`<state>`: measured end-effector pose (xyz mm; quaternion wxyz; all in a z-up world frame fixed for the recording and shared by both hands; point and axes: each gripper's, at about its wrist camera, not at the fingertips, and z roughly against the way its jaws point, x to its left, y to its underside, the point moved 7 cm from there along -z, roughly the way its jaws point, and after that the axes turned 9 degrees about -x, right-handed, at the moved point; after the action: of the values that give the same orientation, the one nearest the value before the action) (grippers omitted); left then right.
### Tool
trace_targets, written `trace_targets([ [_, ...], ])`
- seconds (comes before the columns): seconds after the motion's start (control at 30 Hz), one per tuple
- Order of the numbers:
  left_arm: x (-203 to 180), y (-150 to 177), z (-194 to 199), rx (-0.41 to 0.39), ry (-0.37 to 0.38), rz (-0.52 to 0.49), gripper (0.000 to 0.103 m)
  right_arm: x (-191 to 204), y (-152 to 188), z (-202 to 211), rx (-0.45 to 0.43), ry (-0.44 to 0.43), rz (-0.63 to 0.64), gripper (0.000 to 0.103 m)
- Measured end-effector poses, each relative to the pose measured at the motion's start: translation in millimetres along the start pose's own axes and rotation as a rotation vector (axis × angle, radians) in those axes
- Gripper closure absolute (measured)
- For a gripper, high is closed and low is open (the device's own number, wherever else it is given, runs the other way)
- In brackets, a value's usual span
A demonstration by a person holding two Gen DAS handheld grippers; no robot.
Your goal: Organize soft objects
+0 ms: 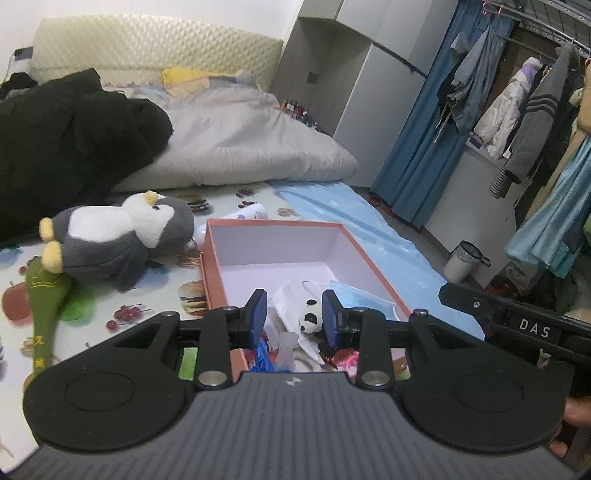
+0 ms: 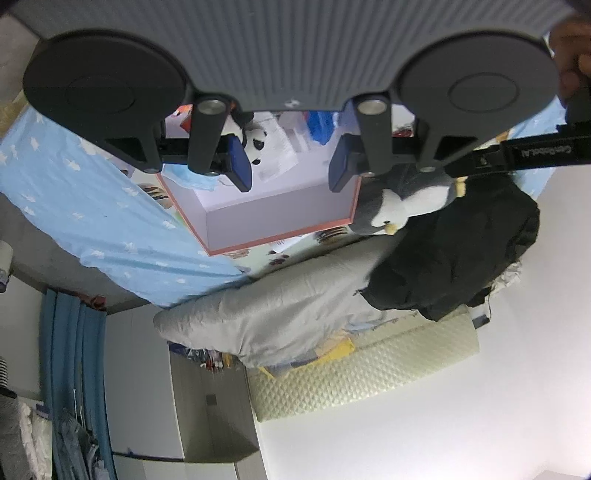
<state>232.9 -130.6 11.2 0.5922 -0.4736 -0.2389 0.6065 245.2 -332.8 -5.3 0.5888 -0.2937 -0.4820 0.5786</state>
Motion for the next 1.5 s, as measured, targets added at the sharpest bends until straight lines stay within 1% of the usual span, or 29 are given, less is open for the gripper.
trace_targets([
  [0.2,2.7,15.8,38.8,-0.012,0.004,0.001,0.065,13.5,16.2,29.6,-0.009,0.006,0.010,0.054],
  [0.33,5.7,26.8,54.3,-0.021,-0.014,-0.006,0.065,19.6,31.9,42.2,0.005,0.006,0.019,0.054],
  [0.5,4.8,37.4,72.6,-0.034,-0.013,-0.013,0.065,25.2,47.9,56.8,0.009,0.007,0.027,0.054],
  [0.63,4.0,46.1,77.3,-0.035,-0.026,-0.036,0.065,28.1,57.9,62.5,0.003,0.010,0.026,0.054],
  [0.73,3.6,55.4,80.4,-0.027,-0.026,-0.037,0.065,26.8,64.9,67.6,0.001,0.011,0.009,0.054],
  [0.97,5.6,75.3,83.1,-0.016,-0.038,-0.039,0.065,24.3,76.6,72.8,-0.013,0.001,0.026,0.054],
  [1.07,5.4,78.4,83.7,-0.018,-0.041,-0.038,0.065,24.4,78.6,72.8,-0.008,-0.007,0.035,0.054],
  [1.33,5.2,79.3,82.3,-0.016,-0.045,-0.043,0.065,20.7,79.9,72.3,-0.010,0.009,0.035,0.054],
  [1.5,7.1,80.5,79.6,-0.002,-0.035,-0.041,0.065,20.8,80.4,71.4,-0.006,0.015,0.040,0.054],
])
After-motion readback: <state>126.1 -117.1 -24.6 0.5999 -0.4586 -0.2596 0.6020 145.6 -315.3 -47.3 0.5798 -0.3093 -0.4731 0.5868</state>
